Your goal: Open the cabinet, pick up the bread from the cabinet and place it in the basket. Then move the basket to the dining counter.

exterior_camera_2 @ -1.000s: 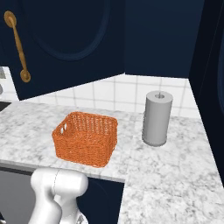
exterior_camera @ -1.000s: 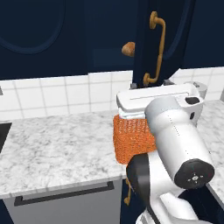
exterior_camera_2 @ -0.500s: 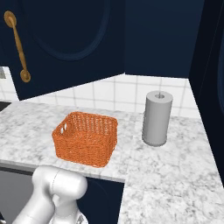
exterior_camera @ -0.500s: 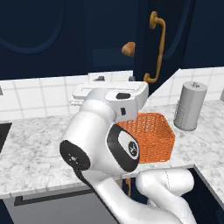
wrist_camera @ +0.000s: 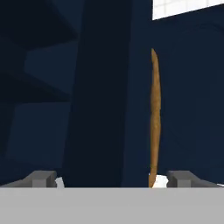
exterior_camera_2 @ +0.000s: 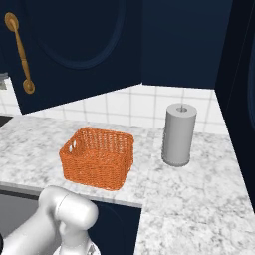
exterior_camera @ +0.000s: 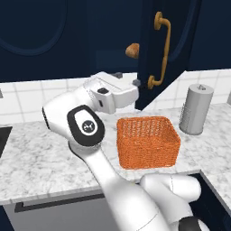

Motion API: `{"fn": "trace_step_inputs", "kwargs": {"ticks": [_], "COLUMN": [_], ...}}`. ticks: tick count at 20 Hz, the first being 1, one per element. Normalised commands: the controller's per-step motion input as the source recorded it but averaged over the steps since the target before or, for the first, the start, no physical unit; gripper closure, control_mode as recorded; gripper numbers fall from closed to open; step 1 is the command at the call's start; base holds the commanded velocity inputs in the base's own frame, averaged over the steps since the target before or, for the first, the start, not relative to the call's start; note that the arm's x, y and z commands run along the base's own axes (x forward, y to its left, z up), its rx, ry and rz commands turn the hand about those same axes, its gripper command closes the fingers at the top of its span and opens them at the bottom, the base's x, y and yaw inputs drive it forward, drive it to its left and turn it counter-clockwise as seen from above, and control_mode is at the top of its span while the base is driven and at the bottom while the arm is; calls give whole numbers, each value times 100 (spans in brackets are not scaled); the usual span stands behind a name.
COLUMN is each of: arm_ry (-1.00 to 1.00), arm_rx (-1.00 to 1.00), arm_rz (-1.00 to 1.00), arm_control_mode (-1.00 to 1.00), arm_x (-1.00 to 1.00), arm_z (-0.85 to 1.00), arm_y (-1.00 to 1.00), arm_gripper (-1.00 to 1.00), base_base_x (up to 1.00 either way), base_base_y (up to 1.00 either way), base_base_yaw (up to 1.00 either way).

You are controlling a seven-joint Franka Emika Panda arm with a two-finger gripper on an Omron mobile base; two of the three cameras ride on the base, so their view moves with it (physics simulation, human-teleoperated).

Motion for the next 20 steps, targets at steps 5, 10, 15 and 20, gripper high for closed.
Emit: {"fn": "trace_step_inputs", "kwargs": {"ticks": [5,10,15,20], "arm_ry": [-3,0,-3,0], "arm_rx": [2,3,4,6], "arm_rz": [-48,-28,-37,-37], "arm_control_mode": [-100,-100,-100,-100], "arm_x": [20,-24,-78,-73], "arm_z": [-5,0,-4,0], "arm_y": [-55,-88,-87,-98], "arm_gripper": [-100,-100,-100,-100], "base_base_x": [0,0,0,0], "base_base_y": [0,0,0,0], "base_base_yaw": [0,0,0,0]}}
